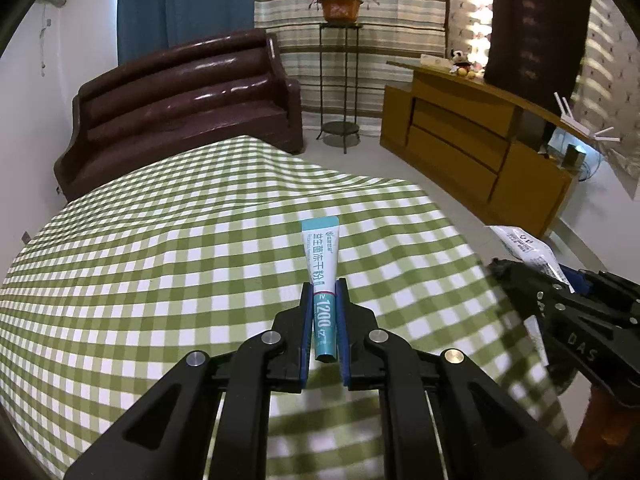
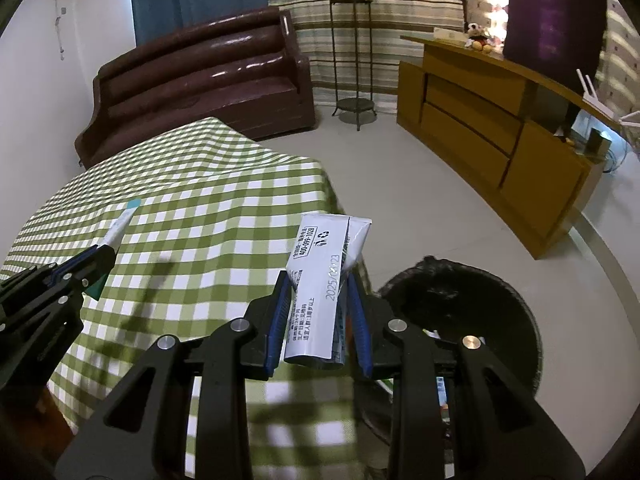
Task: Collect trash
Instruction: 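Carry the toothpaste tube and white packet in both grippers over the bin, then open both grippers to drop the tube and packet into the bin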
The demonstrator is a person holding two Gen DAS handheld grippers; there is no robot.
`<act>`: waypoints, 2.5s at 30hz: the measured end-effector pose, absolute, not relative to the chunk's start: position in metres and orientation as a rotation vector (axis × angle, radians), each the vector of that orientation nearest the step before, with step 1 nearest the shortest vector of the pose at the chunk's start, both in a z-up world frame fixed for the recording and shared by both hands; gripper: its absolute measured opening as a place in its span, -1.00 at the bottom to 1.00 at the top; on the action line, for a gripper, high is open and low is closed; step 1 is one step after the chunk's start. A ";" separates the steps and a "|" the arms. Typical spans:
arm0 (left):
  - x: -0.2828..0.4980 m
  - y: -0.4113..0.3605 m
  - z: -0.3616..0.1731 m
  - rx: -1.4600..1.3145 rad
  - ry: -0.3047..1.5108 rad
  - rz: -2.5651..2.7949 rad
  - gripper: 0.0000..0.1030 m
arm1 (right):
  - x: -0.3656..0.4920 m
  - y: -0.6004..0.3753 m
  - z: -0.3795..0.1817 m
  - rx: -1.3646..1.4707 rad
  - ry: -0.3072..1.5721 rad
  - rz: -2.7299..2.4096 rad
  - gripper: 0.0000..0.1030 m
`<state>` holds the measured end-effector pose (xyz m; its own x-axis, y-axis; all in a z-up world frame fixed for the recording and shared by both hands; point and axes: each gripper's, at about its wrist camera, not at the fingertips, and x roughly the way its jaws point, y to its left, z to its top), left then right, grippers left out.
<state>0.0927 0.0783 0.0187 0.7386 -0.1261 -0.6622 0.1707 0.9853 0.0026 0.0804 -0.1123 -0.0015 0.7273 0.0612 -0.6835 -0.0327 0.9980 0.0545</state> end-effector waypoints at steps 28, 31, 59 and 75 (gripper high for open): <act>0.048 -0.047 0.026 0.153 0.607 -0.370 -0.76 | 0.008 -0.217 0.007 0.073 0.673 -0.156 -0.45; 0.049 -0.058 0.024 0.166 0.604 -0.379 -0.76 | 0.007 -0.222 0.004 0.082 0.672 -0.165 -0.45; 0.077 -0.104 -0.008 0.244 0.661 -0.407 -0.44 | 0.030 -0.244 -0.027 0.122 0.720 -0.207 -0.23; 0.070 -0.100 -0.004 0.230 0.648 -0.408 0.07 | 0.021 -0.250 -0.011 0.126 0.670 -0.252 0.12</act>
